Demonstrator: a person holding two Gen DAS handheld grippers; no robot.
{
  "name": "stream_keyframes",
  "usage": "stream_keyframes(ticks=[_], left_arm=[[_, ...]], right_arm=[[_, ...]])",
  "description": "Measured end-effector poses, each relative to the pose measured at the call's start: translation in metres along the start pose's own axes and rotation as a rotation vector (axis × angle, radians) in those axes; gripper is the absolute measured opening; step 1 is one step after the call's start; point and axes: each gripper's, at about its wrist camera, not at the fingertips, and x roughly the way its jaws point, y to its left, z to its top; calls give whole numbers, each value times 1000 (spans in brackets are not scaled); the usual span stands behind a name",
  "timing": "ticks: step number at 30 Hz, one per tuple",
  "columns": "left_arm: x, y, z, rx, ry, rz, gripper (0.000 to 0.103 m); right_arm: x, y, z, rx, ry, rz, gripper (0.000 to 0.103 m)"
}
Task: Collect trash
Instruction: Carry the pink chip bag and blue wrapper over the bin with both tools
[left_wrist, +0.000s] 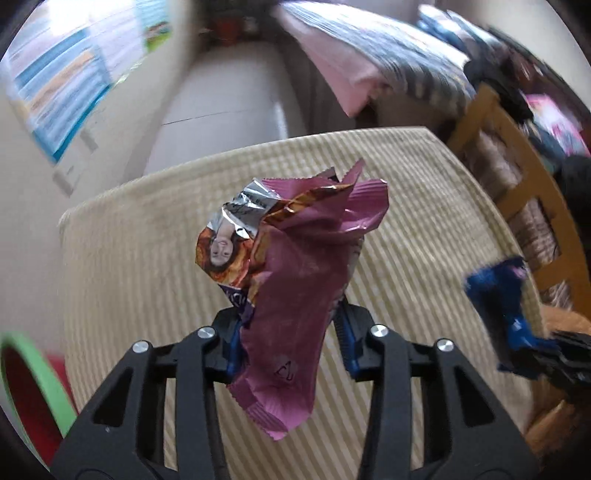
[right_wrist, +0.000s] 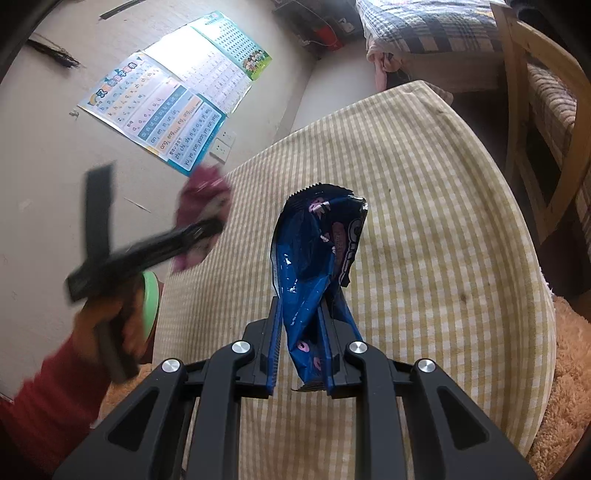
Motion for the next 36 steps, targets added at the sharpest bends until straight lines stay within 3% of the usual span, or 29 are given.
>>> stream_keyframes(ticks=[7,14,26,36], left_arm=[[-77,-23,-63,-47,-107,-10,39],[-129,-38,-95,-10,-211,135,39],[-169,16,-114,-149,-265,151,40],[-184,80,-133,-294,-290,207,40]], right_arm=[[2,13,-8,-78,-1,-49,18],[3,34,-23,-186,3,-129,18],[-20,84,-40,-201,-72,-116,18],[21,165,-39,-285,8,5,18]])
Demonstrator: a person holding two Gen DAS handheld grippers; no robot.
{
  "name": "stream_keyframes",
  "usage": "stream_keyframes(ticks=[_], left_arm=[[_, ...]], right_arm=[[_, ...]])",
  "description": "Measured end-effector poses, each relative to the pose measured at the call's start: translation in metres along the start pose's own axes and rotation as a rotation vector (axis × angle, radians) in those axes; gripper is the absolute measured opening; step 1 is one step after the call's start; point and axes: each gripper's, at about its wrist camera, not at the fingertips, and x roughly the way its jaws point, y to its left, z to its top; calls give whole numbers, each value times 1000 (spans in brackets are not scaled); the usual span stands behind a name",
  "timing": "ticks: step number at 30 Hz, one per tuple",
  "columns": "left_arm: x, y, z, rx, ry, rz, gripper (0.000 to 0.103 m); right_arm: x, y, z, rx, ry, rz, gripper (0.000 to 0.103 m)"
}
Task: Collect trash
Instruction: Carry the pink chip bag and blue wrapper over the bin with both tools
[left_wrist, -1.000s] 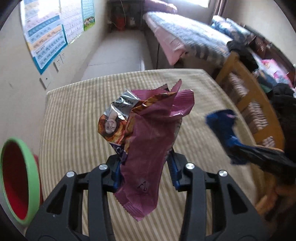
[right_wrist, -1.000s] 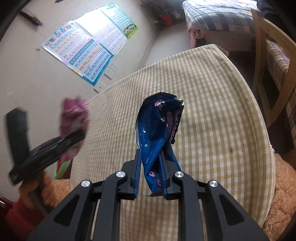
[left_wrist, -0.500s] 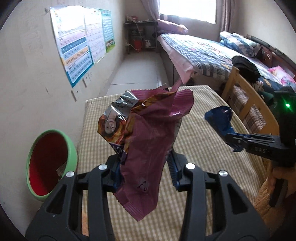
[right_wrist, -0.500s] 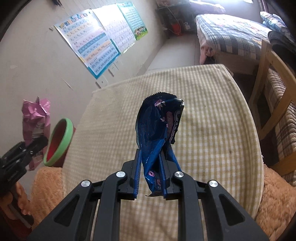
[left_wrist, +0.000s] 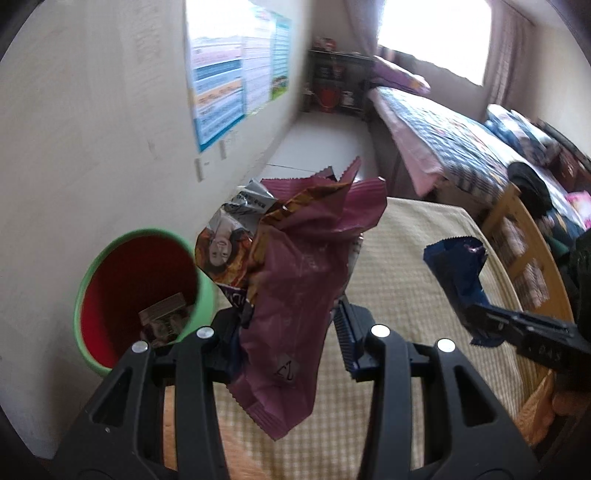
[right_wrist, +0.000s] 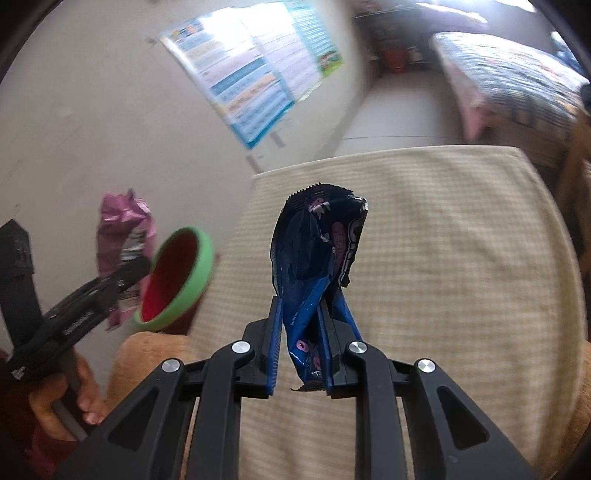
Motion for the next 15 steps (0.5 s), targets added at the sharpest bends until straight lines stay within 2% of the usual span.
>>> stream_keyframes(ticks=[9,15], left_arm=[[4,101,-7,-129,22,147,40],[15,157,-9,-188,49,222,40]], right_arm=[[70,83,35,-66,95,160,19],[117,133,51,-137,182,204,19]])
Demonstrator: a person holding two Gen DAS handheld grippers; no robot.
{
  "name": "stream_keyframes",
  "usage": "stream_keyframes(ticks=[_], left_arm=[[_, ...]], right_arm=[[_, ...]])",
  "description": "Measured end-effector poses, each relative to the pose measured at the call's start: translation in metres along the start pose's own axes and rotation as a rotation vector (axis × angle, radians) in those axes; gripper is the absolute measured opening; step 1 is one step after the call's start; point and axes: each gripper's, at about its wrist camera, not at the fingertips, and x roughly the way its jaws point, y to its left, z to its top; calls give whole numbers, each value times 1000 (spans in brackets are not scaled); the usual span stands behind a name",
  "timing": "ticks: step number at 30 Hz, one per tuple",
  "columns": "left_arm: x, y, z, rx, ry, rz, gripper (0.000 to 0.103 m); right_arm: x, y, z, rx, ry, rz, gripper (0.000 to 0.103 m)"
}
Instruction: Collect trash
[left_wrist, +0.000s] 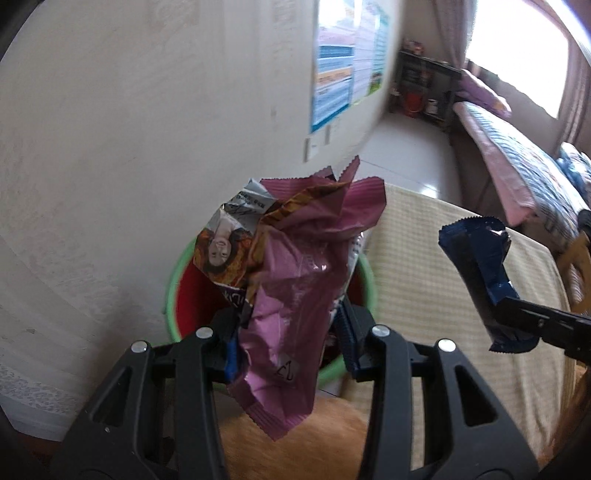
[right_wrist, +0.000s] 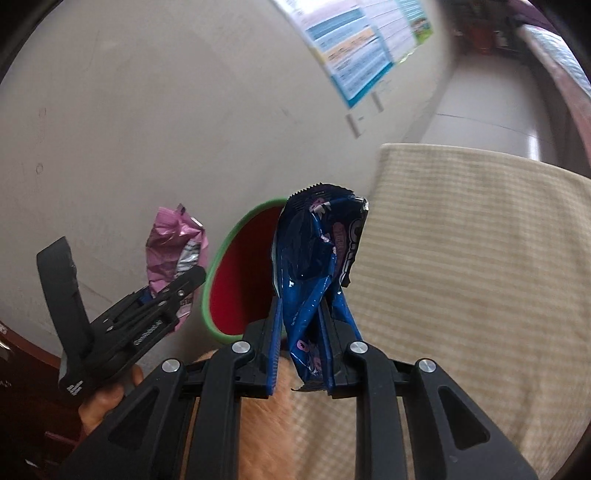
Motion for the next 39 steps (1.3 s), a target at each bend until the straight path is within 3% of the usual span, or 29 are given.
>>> stream_keyframes(ticks=[5,7,9,10,12,14,18,21,23,26,28,30,34,39], left_arm=[[21,25,1,-22,36,19,41],[29,24,6,-25,48,23,47],[37,30,8,-41,61,45,69],[39,31,9,-56,61,54,74],[39,38,8,-96,55,55,84],[32,41,7,-135,36,40,87],[6,24,10,-145,-35,10,91],[-23,-5,18,-108,-136,-7,98],[-46,-26,23,-88,-229,-23,98],[-80,-63,31,-60,-371,-45,98],[-99,-89,37,-36,-432,-41,98],[-112,-112,42,-16,-453,-48,98],[-128,-152,45,33,-456,-91,98],[-143,-184,39,46,-431,-181,98]], right_arm=[[34,22,19,-43,43,21,19],[46,25,29,-48,56,41,20],[54,32,41,-71,64,54,42],[55,34,46,-81,54,46,59],[47,35,51,-99,13,19,61],[34,32,49,-103,-19,13,61],[-27,17,23,-144,-172,-77,64],[-78,11,-6,-219,-314,-185,75],[-109,7,-28,-258,-412,-232,94],[-154,0,-70,-320,-648,-319,96],[-166,-6,-91,-320,-726,-441,96],[-175,-20,-105,-249,-714,-554,96],[-196,-50,-131,-106,-714,-578,96],[-215,-67,-149,-71,-714,-650,96]])
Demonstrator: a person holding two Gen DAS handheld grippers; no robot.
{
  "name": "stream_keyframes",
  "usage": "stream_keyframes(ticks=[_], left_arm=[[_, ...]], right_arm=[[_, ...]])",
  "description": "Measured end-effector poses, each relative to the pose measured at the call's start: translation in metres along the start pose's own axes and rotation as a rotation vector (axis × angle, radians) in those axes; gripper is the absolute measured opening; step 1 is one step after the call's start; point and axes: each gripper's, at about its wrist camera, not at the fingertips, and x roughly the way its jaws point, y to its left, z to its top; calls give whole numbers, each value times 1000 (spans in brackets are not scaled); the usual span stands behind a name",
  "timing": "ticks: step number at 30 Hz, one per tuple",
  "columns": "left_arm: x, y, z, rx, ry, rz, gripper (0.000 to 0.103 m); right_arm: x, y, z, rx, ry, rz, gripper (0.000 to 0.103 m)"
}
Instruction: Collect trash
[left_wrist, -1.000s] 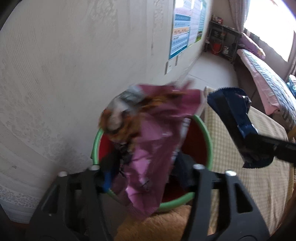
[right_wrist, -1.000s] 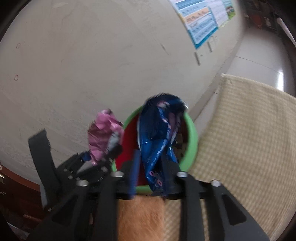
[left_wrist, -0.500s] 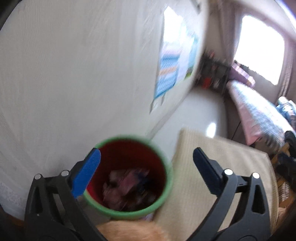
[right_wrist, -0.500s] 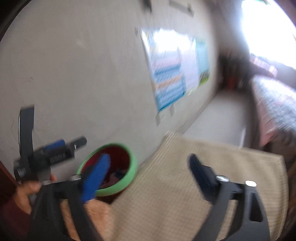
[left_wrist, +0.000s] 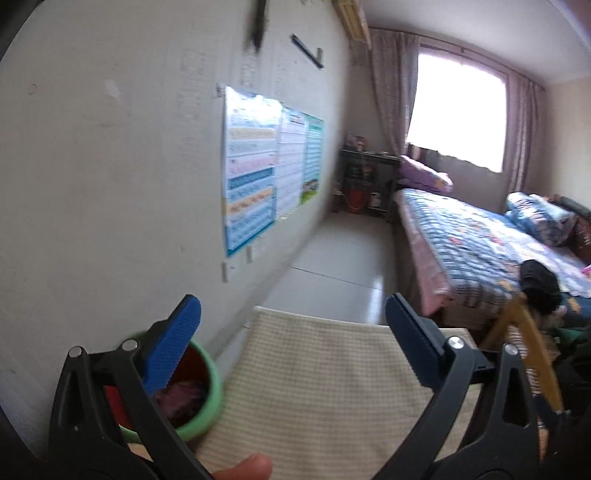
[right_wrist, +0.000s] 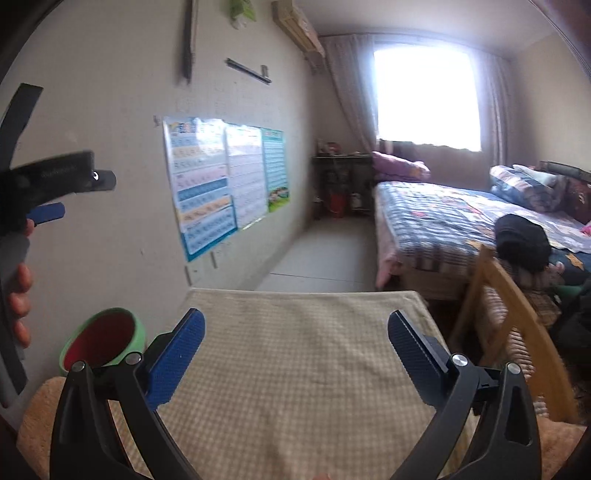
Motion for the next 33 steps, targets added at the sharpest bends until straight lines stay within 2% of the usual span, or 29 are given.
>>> stream_keyframes(ticks=[2,8,20,33], left_arm=[[-4,-6,-2,2,5,-20,98],[-5,-19,-6,30,26,9,98],[-5,-11,-10,10,36,59,98],[-6,-12,-13,29,36,46,98]], right_arm=[[-3,-9,-3,26,2,-15,96],[-5,-16,-7,67,16,-30,96],[-5,-4,-6,53,26,-19,96],[-3,1,-12,39,47,-8,96]])
